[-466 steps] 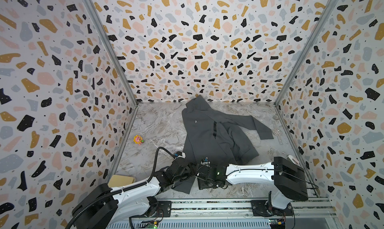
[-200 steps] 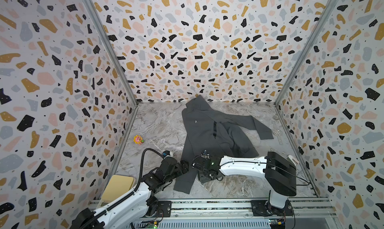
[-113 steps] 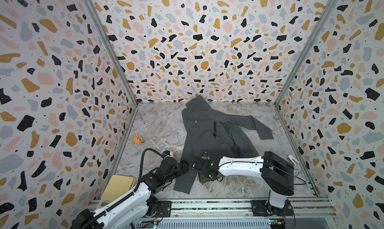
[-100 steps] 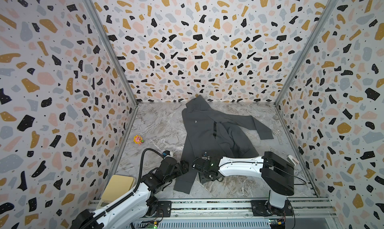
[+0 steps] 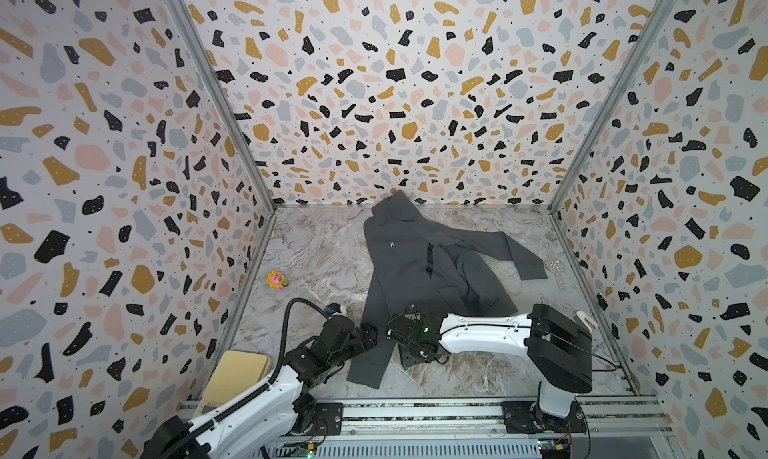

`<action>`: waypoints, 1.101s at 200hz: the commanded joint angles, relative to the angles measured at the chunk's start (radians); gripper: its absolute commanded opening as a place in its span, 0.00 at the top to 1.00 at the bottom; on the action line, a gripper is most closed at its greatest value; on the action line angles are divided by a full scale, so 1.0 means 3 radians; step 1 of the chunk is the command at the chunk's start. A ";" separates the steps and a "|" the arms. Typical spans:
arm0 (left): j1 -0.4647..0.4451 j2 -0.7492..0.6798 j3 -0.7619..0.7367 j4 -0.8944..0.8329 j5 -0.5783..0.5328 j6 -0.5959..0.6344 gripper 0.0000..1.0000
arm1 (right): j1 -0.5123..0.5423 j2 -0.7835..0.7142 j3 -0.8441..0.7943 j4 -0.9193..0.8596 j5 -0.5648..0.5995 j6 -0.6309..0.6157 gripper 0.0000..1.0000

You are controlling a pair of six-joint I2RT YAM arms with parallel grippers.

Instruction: Zip up the jacket

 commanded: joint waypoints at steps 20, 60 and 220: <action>0.0016 -0.0045 -0.0039 0.0052 0.0007 -0.0047 0.00 | 0.0003 -0.0119 0.0088 -0.0280 0.0018 -0.0060 0.38; 0.0016 -0.0061 -0.0032 0.0025 0.0012 -0.0046 0.00 | 0.0008 -0.0009 0.0072 -0.0158 -0.0048 -0.0108 0.38; 0.0016 -0.0203 -0.0034 -0.0030 -0.0083 -0.0125 0.00 | 0.0008 -0.0141 -0.0161 0.0211 0.0020 -0.0527 1.00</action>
